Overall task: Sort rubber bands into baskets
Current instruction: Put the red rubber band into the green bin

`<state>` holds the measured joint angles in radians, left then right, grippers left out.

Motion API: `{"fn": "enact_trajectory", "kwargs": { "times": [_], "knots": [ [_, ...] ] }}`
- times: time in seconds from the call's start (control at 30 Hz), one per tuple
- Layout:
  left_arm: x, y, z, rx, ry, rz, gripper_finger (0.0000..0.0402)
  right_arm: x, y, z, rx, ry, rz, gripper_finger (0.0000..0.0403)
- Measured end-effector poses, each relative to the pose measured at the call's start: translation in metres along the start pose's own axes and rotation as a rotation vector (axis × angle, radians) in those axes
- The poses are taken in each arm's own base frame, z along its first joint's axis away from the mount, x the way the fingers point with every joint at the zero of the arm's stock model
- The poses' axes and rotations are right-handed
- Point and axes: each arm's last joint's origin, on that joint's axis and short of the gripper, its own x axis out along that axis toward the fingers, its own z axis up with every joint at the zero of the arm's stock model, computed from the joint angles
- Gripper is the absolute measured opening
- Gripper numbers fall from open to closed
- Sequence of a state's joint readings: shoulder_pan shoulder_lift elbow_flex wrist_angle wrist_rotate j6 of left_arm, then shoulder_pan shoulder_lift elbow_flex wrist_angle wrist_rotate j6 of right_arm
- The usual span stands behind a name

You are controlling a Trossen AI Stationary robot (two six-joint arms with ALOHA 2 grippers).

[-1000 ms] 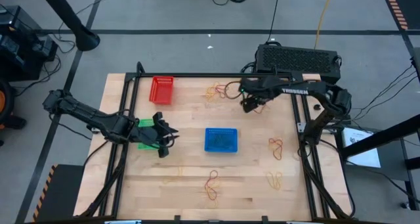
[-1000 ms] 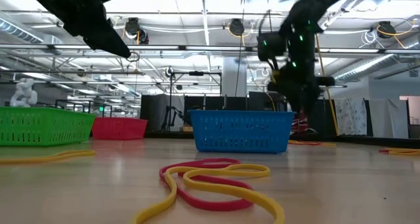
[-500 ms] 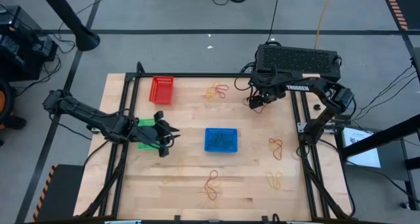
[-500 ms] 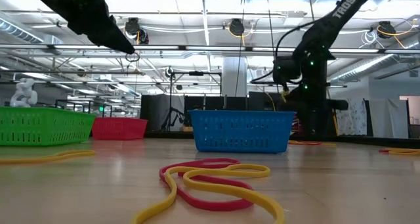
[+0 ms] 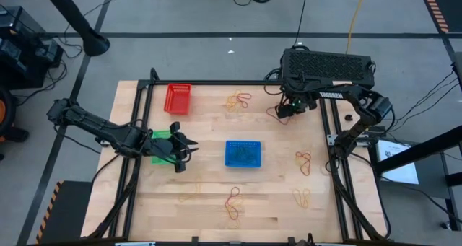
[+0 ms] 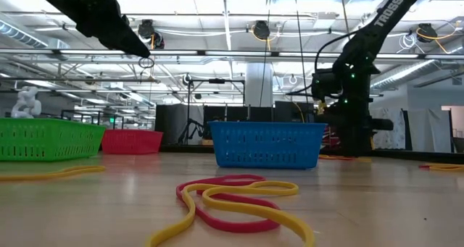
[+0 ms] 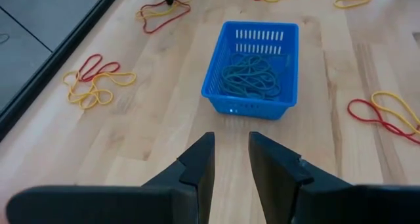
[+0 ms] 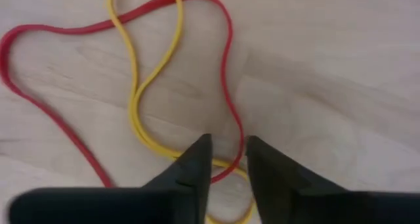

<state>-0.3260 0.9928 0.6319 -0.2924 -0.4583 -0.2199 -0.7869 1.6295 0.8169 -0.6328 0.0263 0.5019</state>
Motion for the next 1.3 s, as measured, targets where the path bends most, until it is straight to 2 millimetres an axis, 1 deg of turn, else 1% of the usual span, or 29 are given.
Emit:
{"fn": "enact_trajectory", "kwargs": {
  "times": [0.13,0.17,0.27,0.37,0.43,0.53,0.73,0.93,1.03,1.1,1.2,1.3],
  "knots": [
    [0.0,0.0,0.0,0.0,0.0,0.0,0.0102,-0.002,0.001,0.001,-0.034,-0.018,0.02,0.0022],
    [0.0,0.0,0.0,0.0,0.0,0.0,0.0102,-0.004,0.001,0.001,-0.041,-0.034,0.028,0.0012],
    [0.0,0.0,0.0,0.0,0.0,0.0,0.0102,-0.015,0.003,0.001,-0.044,-0.103,0.062,0.0008],
    [0.0,0.0,0.0,0.0,0.0,0.0,0.0102,-0.037,0.004,0.004,-0.038,-0.212,0.12,0.0002],
    [0.0,0.0,0.0,0.0,0.0,0.0,0.0102,-0.05,0.002,0.001,-0.036,-0.256,0.144,0.0002],
    [0.0,0.0,0.0,0.0,0.0,0.0,0.0102,-0.076,-0.001,-0.004,-0.021,-0.356,0.2,0.0001],
    [0.0,0.0,0.0,-0.001,-0.001,0.0,0.0102,-0.125,0.0,-0.025,-0.036,-0.549,0.351,0.0001],
    [0.0,-0.001,0.004,-0.016,-0.036,-0.008,0.0102,-0.163,0.007,-0.047,-0.073,-0.689,0.574,0.0001],
    [0.0,-0.002,0.008,0.007,-0.072,-0.014,0.0102,-0.175,0.015,-0.059,-0.115,-0.728,0.664,0.0],
    [0.001,-0.003,0.01,0.002,-0.099,-0.019,0.0102,-0.18,0.023,-0.068,-0.163,-0.732,0.713,0.0],
    [0.008,-0.007,0.014,0.018,-0.13,-0.022,0.0102,-0.182,0.037,-0.08,-0.235,-0.711,0.775,0.0],
    [0.019,-0.013,0.017,0.059,-0.16,-0.031,0.0102,-0.182,0.053,-0.093,-0.313,-0.681,0.824,0.0]
  ]
}}
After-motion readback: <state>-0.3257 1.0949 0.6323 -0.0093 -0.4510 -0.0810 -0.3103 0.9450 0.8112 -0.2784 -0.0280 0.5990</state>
